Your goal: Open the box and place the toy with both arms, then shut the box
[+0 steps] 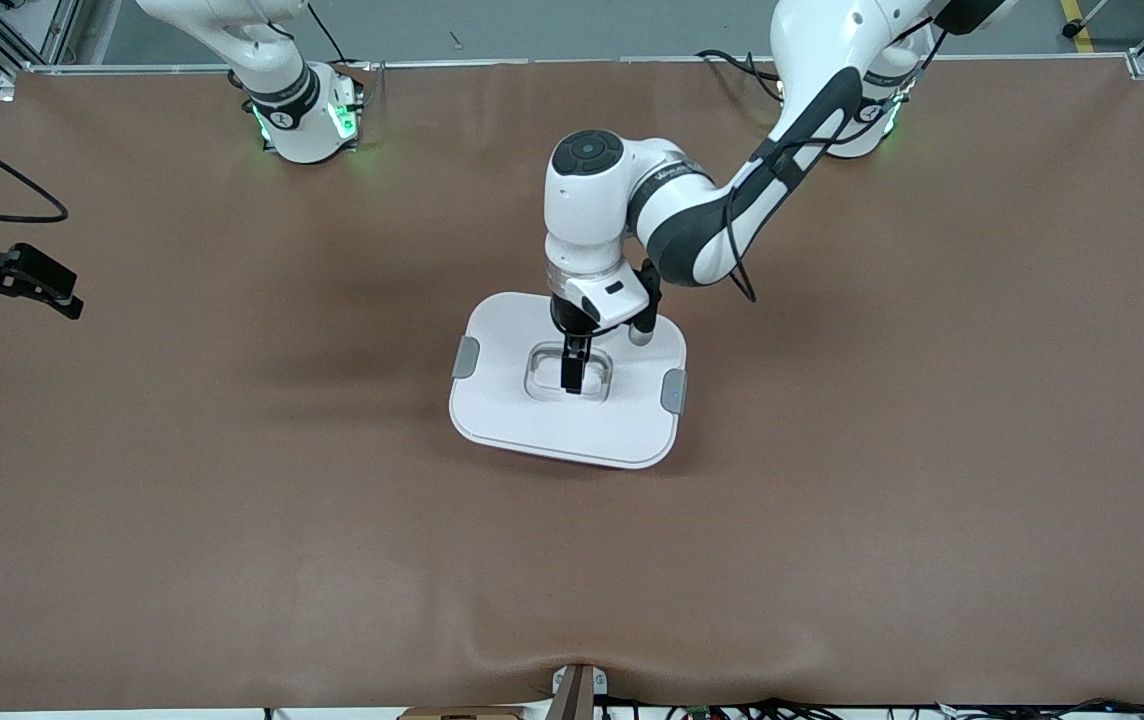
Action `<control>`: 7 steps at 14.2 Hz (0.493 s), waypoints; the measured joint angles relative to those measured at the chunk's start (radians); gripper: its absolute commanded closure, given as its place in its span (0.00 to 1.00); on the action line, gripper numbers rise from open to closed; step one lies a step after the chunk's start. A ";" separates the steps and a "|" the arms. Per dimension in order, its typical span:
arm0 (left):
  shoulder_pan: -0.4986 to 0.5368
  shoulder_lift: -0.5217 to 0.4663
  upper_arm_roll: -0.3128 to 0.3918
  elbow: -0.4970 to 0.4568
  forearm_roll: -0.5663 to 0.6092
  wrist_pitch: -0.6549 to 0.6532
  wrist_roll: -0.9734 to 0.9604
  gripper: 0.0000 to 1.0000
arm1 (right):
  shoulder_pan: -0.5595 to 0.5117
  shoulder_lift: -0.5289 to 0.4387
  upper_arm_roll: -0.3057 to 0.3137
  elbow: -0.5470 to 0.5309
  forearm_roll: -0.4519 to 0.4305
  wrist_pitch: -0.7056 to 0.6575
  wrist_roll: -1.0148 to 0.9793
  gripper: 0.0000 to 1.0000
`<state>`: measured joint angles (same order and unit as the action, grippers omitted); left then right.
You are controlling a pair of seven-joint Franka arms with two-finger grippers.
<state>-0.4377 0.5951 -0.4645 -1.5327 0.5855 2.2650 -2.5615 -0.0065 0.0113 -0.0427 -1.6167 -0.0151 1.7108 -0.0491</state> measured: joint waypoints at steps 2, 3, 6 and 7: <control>0.004 -0.019 -0.001 0.036 -0.020 -0.055 0.000 0.00 | 0.000 0.000 0.000 0.000 0.000 0.000 0.000 0.00; 0.005 -0.030 -0.002 0.060 -0.037 -0.089 0.008 0.00 | 0.000 0.000 0.000 0.000 0.000 0.000 0.000 0.00; 0.031 -0.085 -0.002 0.097 -0.170 -0.182 0.163 0.00 | 0.000 0.000 0.000 0.000 0.000 0.000 0.000 0.00; 0.056 -0.116 -0.002 0.102 -0.218 -0.214 0.249 0.00 | 0.000 0.000 0.000 0.000 0.000 0.000 0.000 0.00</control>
<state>-0.3818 0.4786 -0.4667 -1.4307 0.3678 2.0506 -2.3121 -0.0065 0.0114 -0.0426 -1.6167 -0.0151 1.7109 -0.0491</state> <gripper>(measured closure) 0.000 0.000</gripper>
